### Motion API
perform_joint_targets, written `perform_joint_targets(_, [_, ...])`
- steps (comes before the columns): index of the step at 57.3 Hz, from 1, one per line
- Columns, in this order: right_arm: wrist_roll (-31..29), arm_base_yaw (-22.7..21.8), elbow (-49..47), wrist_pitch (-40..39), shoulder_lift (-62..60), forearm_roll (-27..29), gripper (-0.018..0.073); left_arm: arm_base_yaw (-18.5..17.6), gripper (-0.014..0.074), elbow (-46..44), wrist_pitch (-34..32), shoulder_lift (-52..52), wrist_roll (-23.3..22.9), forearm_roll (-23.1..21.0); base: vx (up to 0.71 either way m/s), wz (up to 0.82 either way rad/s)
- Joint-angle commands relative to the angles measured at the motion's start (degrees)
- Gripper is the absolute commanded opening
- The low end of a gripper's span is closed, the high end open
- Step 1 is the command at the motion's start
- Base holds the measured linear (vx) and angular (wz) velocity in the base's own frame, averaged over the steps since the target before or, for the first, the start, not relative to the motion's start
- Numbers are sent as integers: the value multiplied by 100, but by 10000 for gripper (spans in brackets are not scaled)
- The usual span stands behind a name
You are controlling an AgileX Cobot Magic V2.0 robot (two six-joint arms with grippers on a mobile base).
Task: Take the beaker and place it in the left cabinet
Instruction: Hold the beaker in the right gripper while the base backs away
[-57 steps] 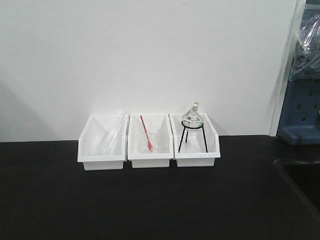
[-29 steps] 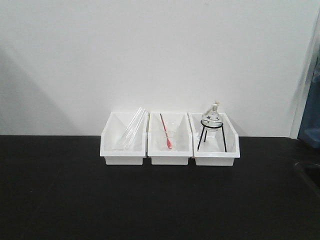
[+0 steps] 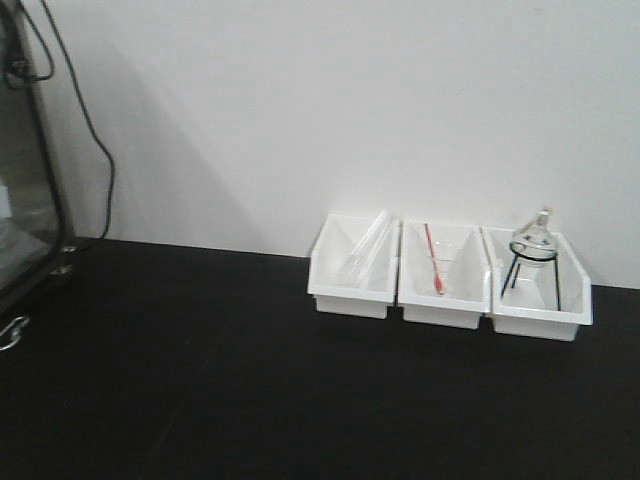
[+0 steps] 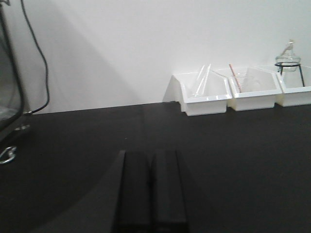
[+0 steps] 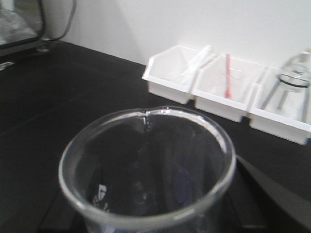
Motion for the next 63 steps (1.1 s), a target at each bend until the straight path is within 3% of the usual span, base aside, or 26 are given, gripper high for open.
perform_joint_targets(1, [-41, -14, -178, -467, 21, -140, -6, -22, 1, 94, -479, -104, -19, -47, -14, 53])
perform_joint_targets(63, [-41, -14, -178, -467, 21, -140, -6, -22, 1, 94, -479, -104, -19, -47, -15, 63])
